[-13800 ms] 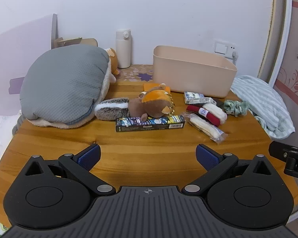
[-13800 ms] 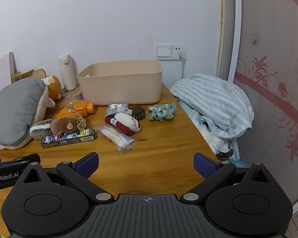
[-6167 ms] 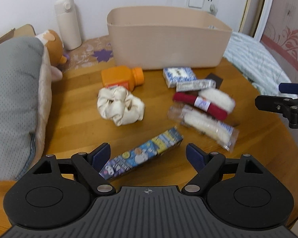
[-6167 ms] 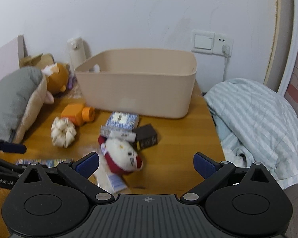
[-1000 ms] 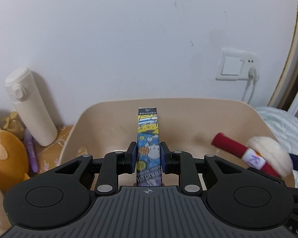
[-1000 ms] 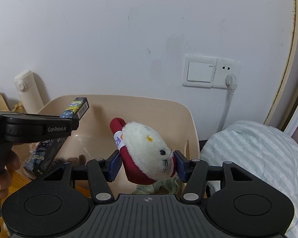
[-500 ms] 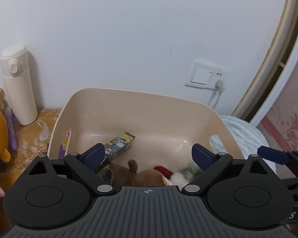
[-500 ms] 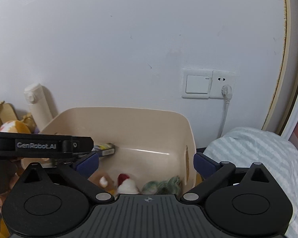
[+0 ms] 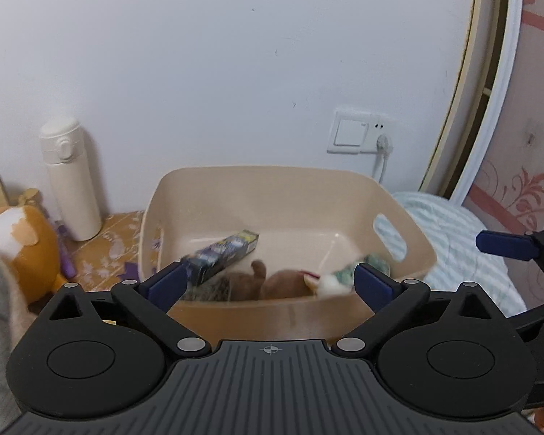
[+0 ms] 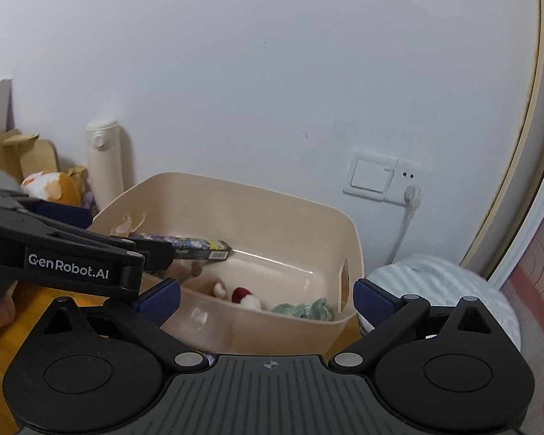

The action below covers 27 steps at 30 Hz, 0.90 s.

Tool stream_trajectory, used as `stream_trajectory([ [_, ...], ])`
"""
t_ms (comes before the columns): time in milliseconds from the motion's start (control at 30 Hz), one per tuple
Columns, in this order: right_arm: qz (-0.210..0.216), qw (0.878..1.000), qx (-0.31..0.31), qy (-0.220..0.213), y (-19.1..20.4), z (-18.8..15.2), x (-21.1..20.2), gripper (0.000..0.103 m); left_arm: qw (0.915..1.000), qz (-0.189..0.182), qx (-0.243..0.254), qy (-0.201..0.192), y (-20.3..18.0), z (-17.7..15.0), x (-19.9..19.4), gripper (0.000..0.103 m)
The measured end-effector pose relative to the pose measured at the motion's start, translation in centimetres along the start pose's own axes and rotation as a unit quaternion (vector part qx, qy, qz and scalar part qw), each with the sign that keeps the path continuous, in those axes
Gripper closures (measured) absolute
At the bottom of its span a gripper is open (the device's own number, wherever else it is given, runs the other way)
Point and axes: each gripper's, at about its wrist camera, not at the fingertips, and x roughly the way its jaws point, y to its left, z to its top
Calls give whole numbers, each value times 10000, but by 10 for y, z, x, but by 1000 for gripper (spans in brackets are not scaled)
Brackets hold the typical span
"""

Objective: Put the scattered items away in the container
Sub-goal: 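Move both grippers back toward the cream scrunchie and wrapped packet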

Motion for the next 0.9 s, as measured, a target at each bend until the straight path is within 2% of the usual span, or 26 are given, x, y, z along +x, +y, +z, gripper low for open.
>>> stream_trajectory([
  [133, 179, 9997, 113, -74, 4, -12, -19, 0, 9997, 208, 87, -83, -3, -15, -22, 2],
  [333, 466, 9982, 353, -144, 6, -37, -50, 0, 9993, 295, 182, -101, -4, -42, -46, 2],
  [467, 410, 9985, 351, 12, 9, -51, -65, 0, 9981, 486, 368, -70, -7, -61, -59, 2],
  [600, 583, 9962, 642, 126, 2, -65, -78, 0, 9990, 415, 81, -110, 0, -78, -73, 2],
  [700, 632, 9936, 926, 146, -5, -74, -87, 0, 9978, 632, 108, -196, 2, -91, -84, 2],
  [800, 580, 9942, 884, 194, -6, -85, -93, 0, 9961, 874, -15, -115, 8, -101, -93, 2],
  [900, 490, 9956, 777, 193, -2, -98, -97, 0, 9967, 788, -219, -9, 17, -109, -99, 2],
])
